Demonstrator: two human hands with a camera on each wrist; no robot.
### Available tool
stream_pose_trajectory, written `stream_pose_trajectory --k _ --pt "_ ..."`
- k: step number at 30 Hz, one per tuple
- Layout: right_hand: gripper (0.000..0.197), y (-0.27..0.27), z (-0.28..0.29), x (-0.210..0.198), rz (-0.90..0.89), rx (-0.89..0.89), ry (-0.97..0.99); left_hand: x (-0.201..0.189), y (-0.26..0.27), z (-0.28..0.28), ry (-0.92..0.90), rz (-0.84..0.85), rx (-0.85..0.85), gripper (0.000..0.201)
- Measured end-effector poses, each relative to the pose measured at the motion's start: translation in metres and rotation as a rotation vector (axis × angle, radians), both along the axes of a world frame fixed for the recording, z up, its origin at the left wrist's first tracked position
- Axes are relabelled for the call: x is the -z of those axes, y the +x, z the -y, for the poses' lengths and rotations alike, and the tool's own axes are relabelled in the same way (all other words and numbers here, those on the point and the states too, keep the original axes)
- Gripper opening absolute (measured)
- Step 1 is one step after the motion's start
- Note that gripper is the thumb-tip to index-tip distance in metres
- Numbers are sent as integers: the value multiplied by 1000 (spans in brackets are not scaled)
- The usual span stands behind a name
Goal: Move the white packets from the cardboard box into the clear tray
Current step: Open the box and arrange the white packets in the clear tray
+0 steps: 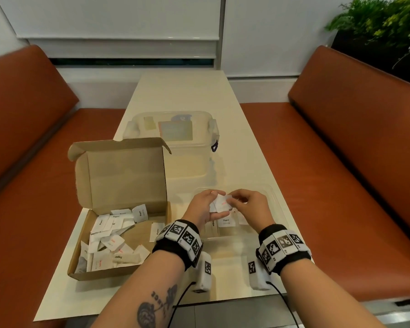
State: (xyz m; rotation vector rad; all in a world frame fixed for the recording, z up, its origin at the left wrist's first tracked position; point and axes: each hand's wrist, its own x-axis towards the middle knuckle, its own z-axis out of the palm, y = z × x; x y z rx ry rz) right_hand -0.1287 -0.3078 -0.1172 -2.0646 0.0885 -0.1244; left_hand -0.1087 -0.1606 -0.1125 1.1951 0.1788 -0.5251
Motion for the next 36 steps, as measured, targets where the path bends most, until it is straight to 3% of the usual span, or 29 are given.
stream_pose_trajectory --k 6,10,13,19,25,27,29,32,36 --pt "15 4 11 -12 5 39 92 2 -2 3 136 48 0 23" --pt "13 12 21 -27 -58 -108 -46 0 -3 6 177 103 50 15" --pt "8 14 21 -30 -72 -102 -69 0 -5 10 181 121 96 13" --pt "21 4 15 -17 -106 25 100 0 -6 11 161 154 8 16" --pt "14 -3 19 -12 -116 54 202 3 -9 10 154 148 -7 4" --pt "13 -2 25 -15 -86 88 120 5 -10 8 158 143 -29 4" --pt "11 0 34 -17 -91 88 -136 8 -10 5 180 148 -53 4" --pt "11 1 40 -15 -225 -52 -541 12 -12 1 204 172 -71 3" --pt "13 -1 36 -5 -312 -184 -684 11 -14 1 194 181 -94 2"
